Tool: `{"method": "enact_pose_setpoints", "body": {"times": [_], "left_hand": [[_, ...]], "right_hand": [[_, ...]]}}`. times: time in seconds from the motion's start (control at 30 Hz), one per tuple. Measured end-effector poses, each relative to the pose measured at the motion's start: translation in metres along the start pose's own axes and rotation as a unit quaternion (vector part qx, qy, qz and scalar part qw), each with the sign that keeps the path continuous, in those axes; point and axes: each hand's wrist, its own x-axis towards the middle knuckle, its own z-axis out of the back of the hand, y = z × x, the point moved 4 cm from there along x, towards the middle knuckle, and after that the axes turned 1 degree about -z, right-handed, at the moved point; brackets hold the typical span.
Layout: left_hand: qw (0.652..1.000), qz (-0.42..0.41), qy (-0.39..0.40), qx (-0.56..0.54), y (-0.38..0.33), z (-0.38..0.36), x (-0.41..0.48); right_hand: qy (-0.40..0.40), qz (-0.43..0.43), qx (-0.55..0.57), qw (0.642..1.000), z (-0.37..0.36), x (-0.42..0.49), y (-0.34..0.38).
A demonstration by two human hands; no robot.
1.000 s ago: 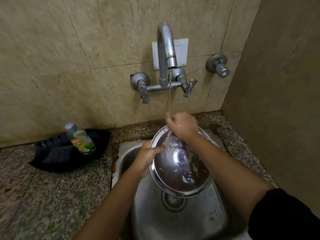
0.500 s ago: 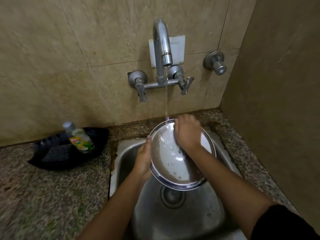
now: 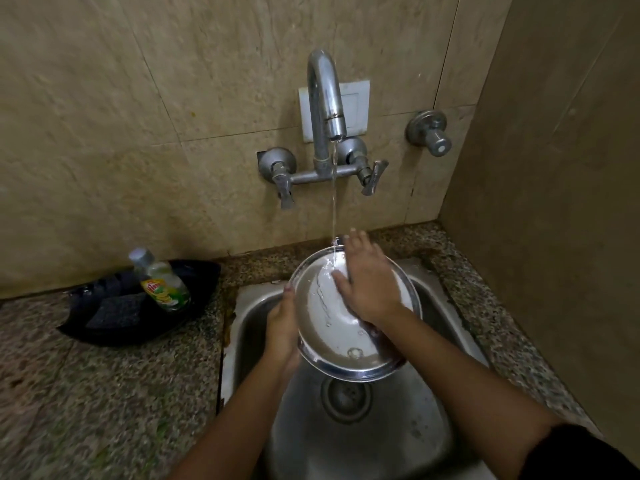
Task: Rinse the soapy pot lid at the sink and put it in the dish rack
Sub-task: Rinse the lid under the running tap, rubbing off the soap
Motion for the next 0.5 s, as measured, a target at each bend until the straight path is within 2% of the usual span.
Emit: {"method": "enact_pose_setpoints", "body": {"times": [0.07, 0.13, 0.2, 0.27, 0.37, 0.43, 0.5], "left_hand": [[1.000, 0.004, 0.004, -0.003, -0.003, -0.010, -0.002], [1.000, -0.014, -0.002, -0.022, -0.007, -0.007, 0.002], [0.999, -0.027, -0.005, -0.044, -0.008, 0.004, 0.009], [0.998, -0.028, -0.004, -0.058, -0.006, 0.014, 0.015], [0.998, -0.042, -0.024, -0.037, -0.007, 0.011, 0.010], [0.999, -0.034, -0.011, -0.013, -0.004, 0.002, 0.005], [1.000, -0.030, 0.000, -0.004, -0.004, -0.006, 0.001]], "right_hand": [[0.023, 0.088, 0.037, 0.995, 0.000, 0.003, 0.040], [0.068, 0.205, 0.033, 0.976, -0.003, -0.021, 0.063], [0.099, 0.247, 0.030, 0.963, -0.005, -0.047, 0.049], [0.097, 0.216, 0.001, 0.971, -0.003, -0.059, 0.018], [0.046, 0.102, -0.058, 0.992, 0.004, -0.040, -0.015], [0.005, 0.031, -0.043, 0.999, 0.010, -0.017, -0.007], [-0.006, 0.030, 0.003, 1.000, 0.009, 0.001, 0.019]]}}
